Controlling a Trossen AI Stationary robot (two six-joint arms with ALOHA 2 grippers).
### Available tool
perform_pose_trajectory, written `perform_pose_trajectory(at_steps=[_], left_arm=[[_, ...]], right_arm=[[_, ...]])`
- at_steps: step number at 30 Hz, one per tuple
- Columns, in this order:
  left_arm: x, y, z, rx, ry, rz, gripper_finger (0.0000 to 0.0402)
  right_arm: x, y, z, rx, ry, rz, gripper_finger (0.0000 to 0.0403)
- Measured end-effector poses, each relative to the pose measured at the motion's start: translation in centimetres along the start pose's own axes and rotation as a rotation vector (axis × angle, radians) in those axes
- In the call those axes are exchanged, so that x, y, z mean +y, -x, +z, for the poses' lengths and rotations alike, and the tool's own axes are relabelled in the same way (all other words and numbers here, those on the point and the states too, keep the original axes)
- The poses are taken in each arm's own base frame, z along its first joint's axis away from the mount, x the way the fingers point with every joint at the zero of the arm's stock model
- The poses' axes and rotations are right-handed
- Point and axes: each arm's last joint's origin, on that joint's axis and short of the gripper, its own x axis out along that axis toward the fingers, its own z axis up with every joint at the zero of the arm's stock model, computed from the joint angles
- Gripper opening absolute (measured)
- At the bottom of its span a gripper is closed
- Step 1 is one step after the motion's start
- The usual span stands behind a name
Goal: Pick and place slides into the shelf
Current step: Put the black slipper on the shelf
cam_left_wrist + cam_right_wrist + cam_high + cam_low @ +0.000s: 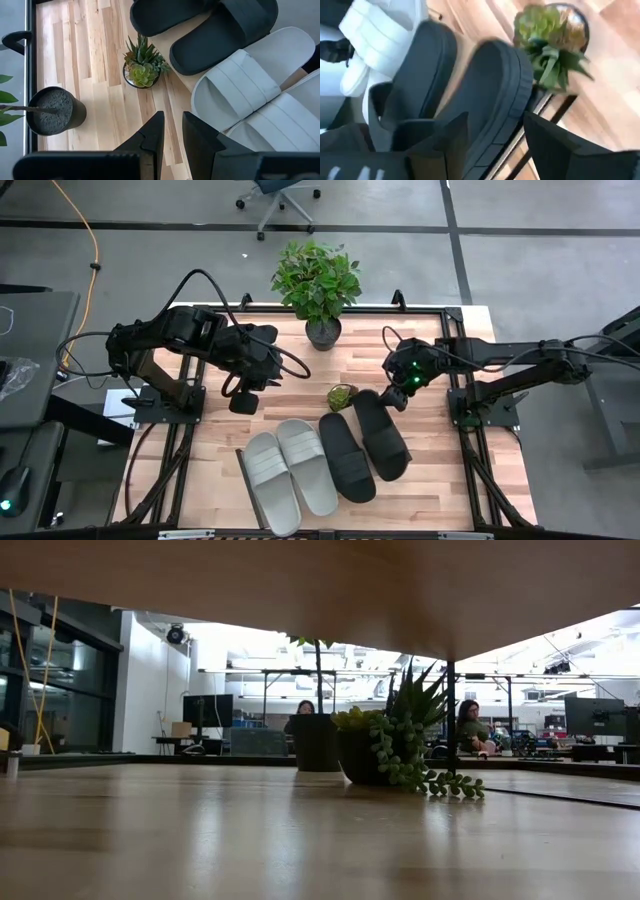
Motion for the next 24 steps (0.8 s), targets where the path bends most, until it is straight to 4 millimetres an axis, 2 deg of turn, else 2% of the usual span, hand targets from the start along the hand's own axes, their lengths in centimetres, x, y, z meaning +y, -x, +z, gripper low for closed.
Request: perform_pose_trajectory(at_steps=[7, 13, 18, 24], left_arm=[[0.0, 0.0, 0.0, 0.001, -0.001, 0.010, 0.0058], [0.1, 0.0, 0.0, 0.003, -0.003, 0.031, 0.0058], [0.1, 0.0, 0.0, 0.003, -0.002, 0.034, 0.0058], [0.1, 0.0, 0.0, 0.003, 0.000, 0.034, 0.0058]], right_arm=[[2.0, 1.9, 0.9, -0.073, 0.086, 0.010, 0.0179], [1.4, 3.0, 1.0, -0.080, 0.072, -0.137, 0.0179], [1.1, 2.6, 0.7, -0.054, 0.049, -0.204, 0.0172], [0.9, 1.2, 0.6, 0.005, 0.050, -0.260, 0.0130]])
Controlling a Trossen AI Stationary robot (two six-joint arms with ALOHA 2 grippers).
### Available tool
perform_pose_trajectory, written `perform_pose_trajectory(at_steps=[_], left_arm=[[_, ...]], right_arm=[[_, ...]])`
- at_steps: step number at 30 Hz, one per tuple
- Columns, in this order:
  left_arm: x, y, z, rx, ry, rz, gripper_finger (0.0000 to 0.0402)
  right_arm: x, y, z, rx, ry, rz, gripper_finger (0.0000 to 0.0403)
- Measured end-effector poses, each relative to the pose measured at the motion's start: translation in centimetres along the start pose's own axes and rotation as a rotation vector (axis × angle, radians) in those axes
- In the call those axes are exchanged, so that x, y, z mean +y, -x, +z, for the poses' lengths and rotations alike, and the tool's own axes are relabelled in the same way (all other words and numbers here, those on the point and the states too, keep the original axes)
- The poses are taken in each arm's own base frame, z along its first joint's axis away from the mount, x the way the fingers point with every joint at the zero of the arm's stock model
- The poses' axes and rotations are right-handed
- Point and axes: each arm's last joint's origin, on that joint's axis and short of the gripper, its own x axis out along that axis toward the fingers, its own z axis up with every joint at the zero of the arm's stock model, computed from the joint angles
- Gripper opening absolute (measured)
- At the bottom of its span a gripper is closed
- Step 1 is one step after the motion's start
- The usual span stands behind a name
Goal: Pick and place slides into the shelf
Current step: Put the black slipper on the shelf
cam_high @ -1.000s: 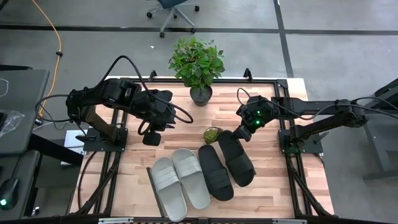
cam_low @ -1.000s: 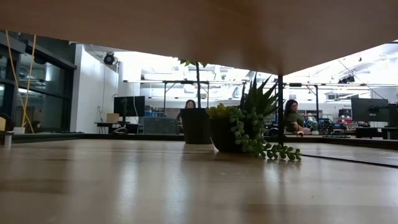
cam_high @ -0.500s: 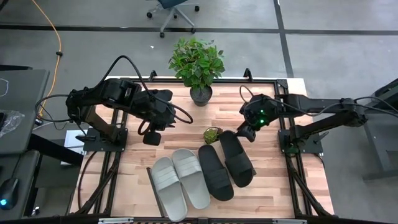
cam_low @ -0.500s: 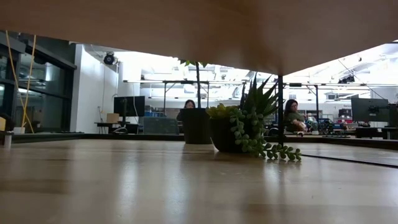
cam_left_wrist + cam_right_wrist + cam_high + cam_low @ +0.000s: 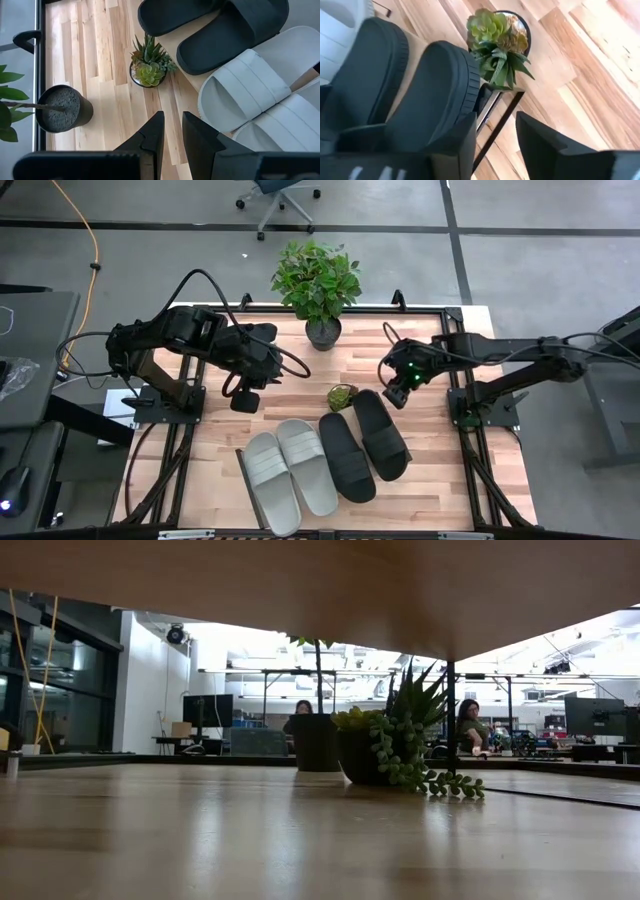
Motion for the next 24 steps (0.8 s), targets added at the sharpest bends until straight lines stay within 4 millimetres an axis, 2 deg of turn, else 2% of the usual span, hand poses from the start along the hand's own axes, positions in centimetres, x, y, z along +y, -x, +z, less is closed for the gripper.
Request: perform_pose_trajectory(at_steps=[5, 10, 15, 24], left_arm=[[0.0, 0.0, 0.0, 0.000, 0.001, 0.000, 0.0058], [0.0, 0.0, 0.0, 0.000, 0.016, 0.000, 0.0058], [0.0, 0.0, 0.0, 0.001, 0.016, 0.000, 0.0058], [0.0, 0.0, -0.1, 0.007, 0.016, -0.001, 0.0058]], right_arm=[[0.1, -1.1, 0.2, 0.039, 0.003, -0.015, 0.0101], [1.0, -1.5, 0.7, 0.011, 0.059, 0.070, 0.0085], [0.8, -1.5, 0.4, 0.031, 0.059, 0.025, 0.0079], [1.0, -1.1, 0.1, 0.034, 0.027, 0.062, 0.0078]])
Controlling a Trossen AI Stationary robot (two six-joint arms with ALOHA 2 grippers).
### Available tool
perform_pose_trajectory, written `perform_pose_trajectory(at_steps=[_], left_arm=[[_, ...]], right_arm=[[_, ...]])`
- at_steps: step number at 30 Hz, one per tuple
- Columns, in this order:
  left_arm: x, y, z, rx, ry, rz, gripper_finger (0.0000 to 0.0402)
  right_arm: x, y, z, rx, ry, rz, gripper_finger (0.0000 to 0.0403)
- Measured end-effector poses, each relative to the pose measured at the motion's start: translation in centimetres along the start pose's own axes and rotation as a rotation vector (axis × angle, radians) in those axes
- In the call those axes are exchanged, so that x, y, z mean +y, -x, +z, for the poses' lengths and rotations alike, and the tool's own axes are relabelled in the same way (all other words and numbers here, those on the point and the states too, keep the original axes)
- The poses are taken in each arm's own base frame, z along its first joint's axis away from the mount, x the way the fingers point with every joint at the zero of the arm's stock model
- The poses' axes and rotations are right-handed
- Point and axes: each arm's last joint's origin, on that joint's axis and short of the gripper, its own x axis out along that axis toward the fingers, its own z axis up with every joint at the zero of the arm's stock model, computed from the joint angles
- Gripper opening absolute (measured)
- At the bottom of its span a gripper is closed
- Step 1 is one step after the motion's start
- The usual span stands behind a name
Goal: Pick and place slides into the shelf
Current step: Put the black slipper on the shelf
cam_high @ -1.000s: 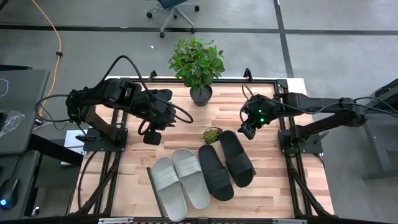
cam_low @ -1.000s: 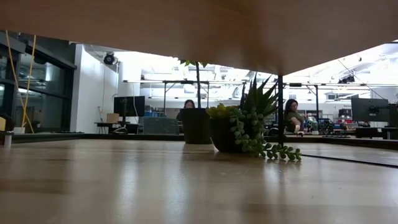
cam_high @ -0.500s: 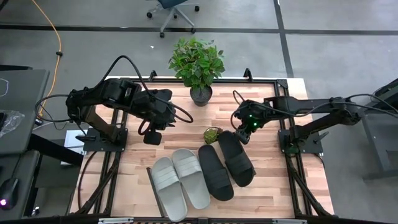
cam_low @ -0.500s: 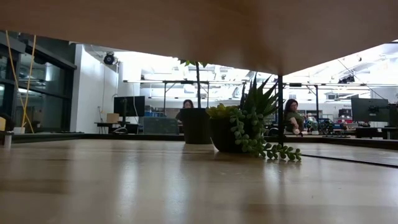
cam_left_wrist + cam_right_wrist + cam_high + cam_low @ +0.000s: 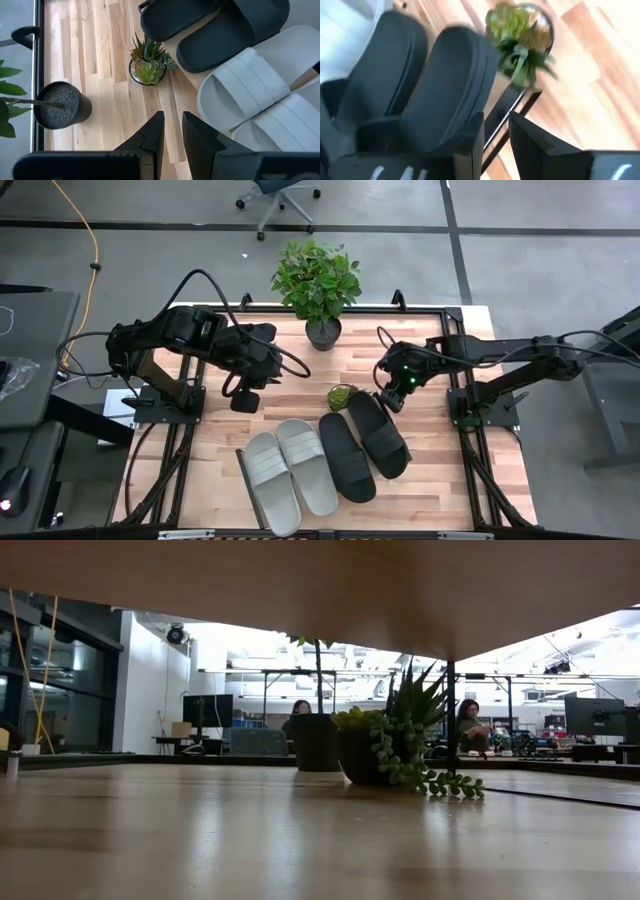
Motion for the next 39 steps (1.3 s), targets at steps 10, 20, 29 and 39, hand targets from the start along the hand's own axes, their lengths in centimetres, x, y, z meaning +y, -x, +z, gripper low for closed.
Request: perform_pose_trajectory(at_steps=[10, 20, 29, 39], left_arm=[[0.0, 0.0, -0.2, 0.025, -0.004, -0.001, 0.0058], [0.0, 0.0, -0.2, 0.025, -0.010, 0.011, 0.0058], [0.0, 0.0, -0.2, 0.025, -0.005, 0.013, 0.0058], [0.0, 0.0, -0.2, 0.025, 0.002, 0.013, 0.0058]], right_arm=[[1.9, 1.0, -2.9, 0.068, -0.038, 0.031, 0.0078], [3.6, 1.0, -5.1, 0.096, -0.057, 0.012, 0.0078], [4.9, 0.8, -5.1, 0.043, -0.037, 0.084, 0.0078], [4.5, 0.4, -5.4, 0.090, -0.054, 0.033, 0.0078]])
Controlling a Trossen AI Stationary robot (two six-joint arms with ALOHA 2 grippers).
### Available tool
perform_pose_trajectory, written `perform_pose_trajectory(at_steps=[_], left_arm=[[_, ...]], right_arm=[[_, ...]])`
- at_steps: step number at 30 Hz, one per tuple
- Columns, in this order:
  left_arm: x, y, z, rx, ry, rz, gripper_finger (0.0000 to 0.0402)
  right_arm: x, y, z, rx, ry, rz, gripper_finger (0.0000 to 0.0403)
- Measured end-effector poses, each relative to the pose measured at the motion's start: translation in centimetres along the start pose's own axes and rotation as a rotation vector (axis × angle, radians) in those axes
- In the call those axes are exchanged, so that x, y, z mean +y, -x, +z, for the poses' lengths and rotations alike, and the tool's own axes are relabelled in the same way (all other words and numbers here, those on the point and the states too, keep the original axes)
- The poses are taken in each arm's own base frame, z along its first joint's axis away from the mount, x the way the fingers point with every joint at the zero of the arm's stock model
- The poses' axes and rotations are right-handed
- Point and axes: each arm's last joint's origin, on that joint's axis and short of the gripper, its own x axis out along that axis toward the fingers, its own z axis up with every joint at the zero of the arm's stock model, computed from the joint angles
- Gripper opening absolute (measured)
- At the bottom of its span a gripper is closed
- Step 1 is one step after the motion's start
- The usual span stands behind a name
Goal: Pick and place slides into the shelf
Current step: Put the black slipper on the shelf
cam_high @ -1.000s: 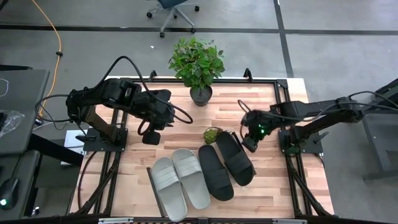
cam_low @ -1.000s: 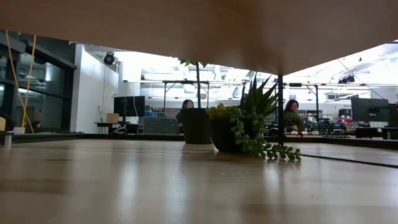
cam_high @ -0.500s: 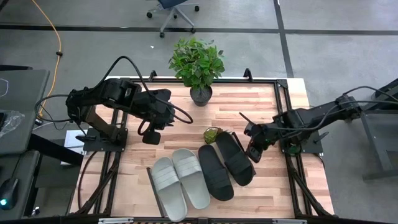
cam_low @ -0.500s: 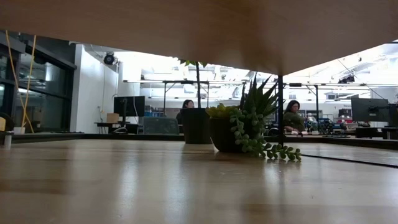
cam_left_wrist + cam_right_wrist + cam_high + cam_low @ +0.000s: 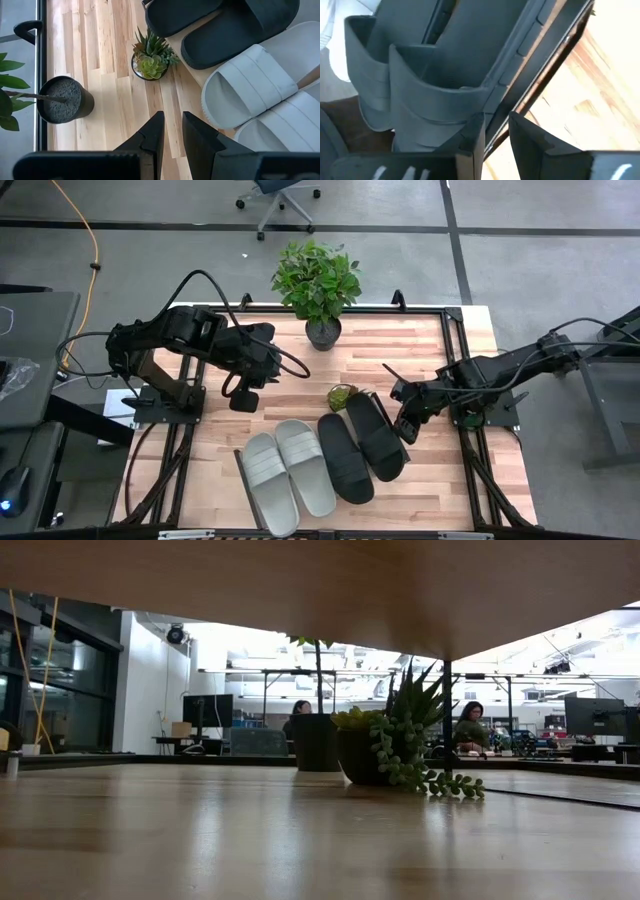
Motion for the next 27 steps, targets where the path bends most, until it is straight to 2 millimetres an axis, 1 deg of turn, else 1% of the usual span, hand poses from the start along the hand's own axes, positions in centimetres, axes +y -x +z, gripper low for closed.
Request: perform_pose_trajectory(at_steps=[5, 10, 13, 17, 21, 27], left_arm=[[0.0, 0.0, 0.0, 0.000, 0.000, 0.000, 0.0058], [0.0, 0.0, -0.1, 0.005, 0.000, 0.000, 0.0058], [0.0, 0.0, -0.1, 0.008, 0.000, -0.001, 0.0058], [0.0, 0.0, -0.1, 0.010, 0.000, -0.001, 0.0058], [0.0, 0.0, -0.1, 0.011, -0.001, -0.001, 0.0058], [0.0, 0.0, -0.1, 0.011, -0.001, -0.001, 0.0058]], right_arm=[[-0.4, 0.0, -0.2, 0.009, -0.016, -0.047, 0.0078], [-0.3, 0.1, -0.2, 0.002, -0.013, -0.046, 0.0078], [0.2, 0.5, -0.1, -0.018, 0.006, -0.025, 0.0078], [1.2, 0.8, 0.2, -0.056, 0.054, 0.060, 0.0078], [0.8, 0.7, 0.0, -0.029, 0.050, 0.028, 0.0078], [0.5, 0.9, -0.2, -0.037, 0.025, -0.010, 0.0078]])
